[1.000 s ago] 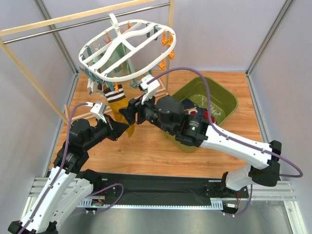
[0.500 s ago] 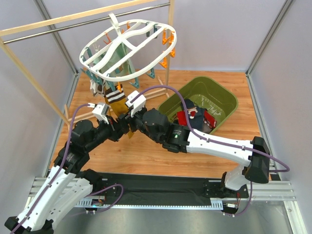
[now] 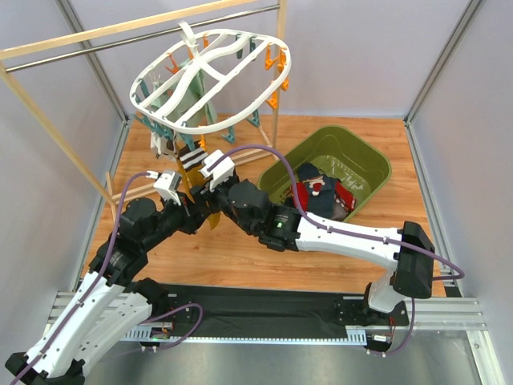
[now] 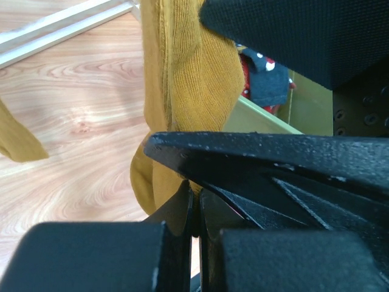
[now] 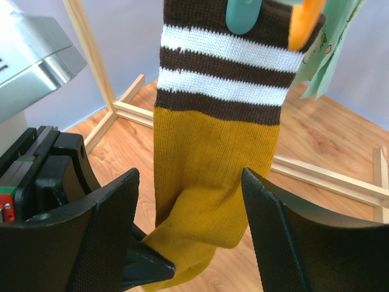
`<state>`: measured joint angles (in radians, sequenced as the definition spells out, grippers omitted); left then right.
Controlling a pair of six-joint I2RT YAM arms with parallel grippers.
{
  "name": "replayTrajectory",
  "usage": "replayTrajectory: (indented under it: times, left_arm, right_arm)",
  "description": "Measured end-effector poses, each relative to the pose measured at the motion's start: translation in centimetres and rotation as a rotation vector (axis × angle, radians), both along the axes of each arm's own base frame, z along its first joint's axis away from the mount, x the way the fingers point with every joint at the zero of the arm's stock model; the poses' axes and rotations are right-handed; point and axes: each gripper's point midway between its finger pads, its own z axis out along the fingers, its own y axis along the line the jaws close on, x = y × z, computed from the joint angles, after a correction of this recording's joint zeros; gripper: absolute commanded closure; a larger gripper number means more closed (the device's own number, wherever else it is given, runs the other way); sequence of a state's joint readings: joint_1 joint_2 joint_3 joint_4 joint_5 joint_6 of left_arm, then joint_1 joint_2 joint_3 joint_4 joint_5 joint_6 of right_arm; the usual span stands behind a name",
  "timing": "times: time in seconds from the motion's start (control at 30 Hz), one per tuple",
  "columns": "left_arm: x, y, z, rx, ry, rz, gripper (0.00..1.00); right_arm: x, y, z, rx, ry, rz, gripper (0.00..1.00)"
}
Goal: Remove the socks clipped to the hanger
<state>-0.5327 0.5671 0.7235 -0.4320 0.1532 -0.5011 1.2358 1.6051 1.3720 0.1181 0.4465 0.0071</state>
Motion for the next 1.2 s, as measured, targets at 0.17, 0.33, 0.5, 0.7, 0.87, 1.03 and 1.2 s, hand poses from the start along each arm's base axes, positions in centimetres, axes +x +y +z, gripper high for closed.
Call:
replayTrajectory:
  times: [0.17, 0.33, 0.5, 0.7, 0.87, 1.03, 1.2]
  left_arm:
    - [-0.1, -0.2, 0.0, 0.001, -0.004, -0.007, 1.00]
    - [-0.2, -0.6, 0.5, -0.011, -0.019, -0.026, 1.00]
    - [-0.2, -0.8, 0.8, -0.018, -0.028, -0.034, 1.00]
    - [-0.4, -0.8, 0.8, -0.021, -0.029, -0.042, 1.00]
    - [-0.4, -0.8, 0.9, -0.022, -0.030, -0.043, 0.81]
    - [-0.3, -0.7, 1.2, -0.025, -0.036, -0.034, 0.54]
    - [0.0, -0.4, 1.2, -0.028, -0.030, -0.005, 0.44]
  right_arm:
    - [0.3, 0.1, 0.2, -0.002, -0.023, -0.006, 0.46]
    - [0.3, 0.4, 0.0, -0.003, -0.030, 0.000, 0.85]
    - [0.2, 0.5, -0.4, 0.006, -0.035, 0.007, 1.00]
    - [-0.1, 0.7, -1.0, 0.021, -0.040, 0.030, 1.00]
    - [-0.7, 0.6, -1.3, 0.034, -0.043, 0.077, 0.99]
    - [-0.8, 0.1, -0.4, 0.067, -0.051, 0.106, 1.00]
    - [-0.3, -0.4, 0.1, 0.080, -0.053, 0.102, 1.00]
